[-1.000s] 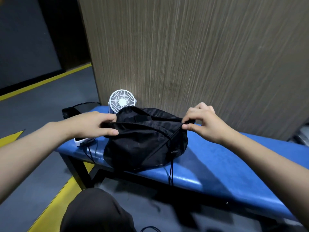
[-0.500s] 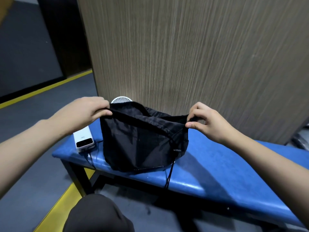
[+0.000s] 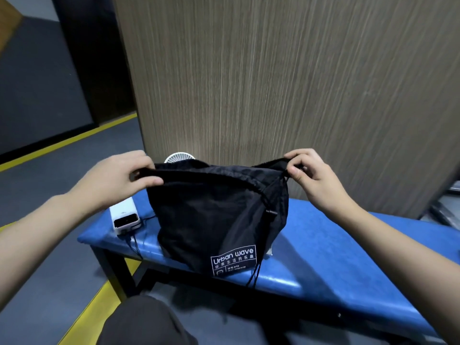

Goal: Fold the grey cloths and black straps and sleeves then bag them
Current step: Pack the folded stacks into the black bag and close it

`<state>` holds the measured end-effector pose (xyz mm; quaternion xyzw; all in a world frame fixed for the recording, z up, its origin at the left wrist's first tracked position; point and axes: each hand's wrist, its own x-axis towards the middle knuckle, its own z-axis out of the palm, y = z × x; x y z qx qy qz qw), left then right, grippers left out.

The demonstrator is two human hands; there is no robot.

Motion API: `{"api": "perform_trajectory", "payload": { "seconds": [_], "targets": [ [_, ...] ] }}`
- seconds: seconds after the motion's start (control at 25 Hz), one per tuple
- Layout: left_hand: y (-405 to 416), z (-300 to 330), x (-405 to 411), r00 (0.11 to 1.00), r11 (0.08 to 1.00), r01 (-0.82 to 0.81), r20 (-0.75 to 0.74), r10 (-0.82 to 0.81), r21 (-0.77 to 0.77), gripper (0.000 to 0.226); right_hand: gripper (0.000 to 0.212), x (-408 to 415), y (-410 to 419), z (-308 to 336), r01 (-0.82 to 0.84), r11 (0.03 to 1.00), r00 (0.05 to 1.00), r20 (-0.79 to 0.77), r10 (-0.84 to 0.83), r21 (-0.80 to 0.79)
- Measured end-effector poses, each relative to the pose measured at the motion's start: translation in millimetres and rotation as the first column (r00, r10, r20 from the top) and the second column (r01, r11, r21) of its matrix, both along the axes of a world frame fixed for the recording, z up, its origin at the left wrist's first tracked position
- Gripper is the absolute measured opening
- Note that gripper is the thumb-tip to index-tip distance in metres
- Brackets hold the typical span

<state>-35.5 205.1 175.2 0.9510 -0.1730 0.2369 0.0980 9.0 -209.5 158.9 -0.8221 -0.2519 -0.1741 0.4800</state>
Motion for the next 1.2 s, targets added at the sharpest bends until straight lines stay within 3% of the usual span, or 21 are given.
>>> {"api": "perform_trajectory", "payload": {
  "seconds": [0.08, 0.24, 0.32, 0.48, 0.64, 0.72, 0.8, 0.88, 0.96, 1.04, 1.2],
  "targets": [
    [6.7, -3.1, 7.0, 0.978, 0.985, 0.111, -0.164, -0.132, -0.130, 0.040, 0.016, 0.4, -6.6, -6.6, -0.021, 0.995, 0.998, -0.065, 0.027, 0.098],
    [8.1, -10.0, 29.1, 0.883, 0.956, 0.096, -0.420, -0.210, -0.278, 0.048, 0.017, -4.0, -11.2, -6.5, -0.052, 0.965, 0.986, -0.141, 0.091, 0.258],
    [9.2, -11.6, 41.8, 0.853, 0.955, 0.082, -0.476, -0.215, -0.285, 0.052, 0.017, -6.9, -11.7, -3.9, -0.061, 0.941, 0.977, -0.171, 0.124, 0.332],
    [5.4, -0.2, 54.8, 0.952, 0.982, -0.023, -0.305, -0.036, -0.188, 0.021, 0.027, -8.1, -16.4, -3.5, -0.049, 0.894, 0.944, -0.271, 0.186, 0.445],
    [-2.5, 2.2, 60.5, 0.988, 0.989, -0.144, 0.054, 0.142, 0.036, 0.038, 0.035, -12.0, -11.4, 2.5, -0.028, 0.814, 0.876, -0.378, 0.300, 0.580],
    [-19.9, -4.1, 63.0, 0.980, 0.981, -0.188, 0.066, 0.185, 0.039, 0.031, 0.036, -11.0, -4.4, 3.3, -0.028, 0.809, 0.862, -0.396, 0.317, 0.587],
    [-41.0, -13.3, 65.7, 0.993, 0.992, -0.120, -0.002, 0.120, -0.027, 0.024, 0.036, -10.0, 2.3, 3.3, -0.046, 0.825, 0.864, -0.392, 0.316, 0.564],
    [-61.4, -23.9, 63.4, 0.994, 0.996, 0.078, -0.074, -0.081, -0.042, 0.044, 0.036, -10.0, 7.1, 3.7, -0.067, 0.836, 0.870, -0.379, 0.317, 0.544],
    [-84.6, -27.0, 56.9, 0.934, 0.949, 0.305, -0.168, -0.314, -0.077, 0.065, 0.035, -11.2, 9.9, 4.3, -0.090, 0.841, 0.872, -0.365, 0.325, 0.534],
    [-108.7, -28.5, 51.5, 0.883, 0.912, 0.401, -0.231, -0.409, -0.084, 0.083, 0.035, -12.3, 12.6, 4.1, -0.116, 0.839, 0.872, -0.350, 0.342, 0.532],
    [-148.0, -35.8, 48.0, 0.895, 0.897, 0.440, -0.104, -0.434, 0.046, 0.064, 0.034, -14.3, 15.4, 1.4, -0.159, 0.824, 0.864, -0.326, 0.382, 0.544]
  ]
}}
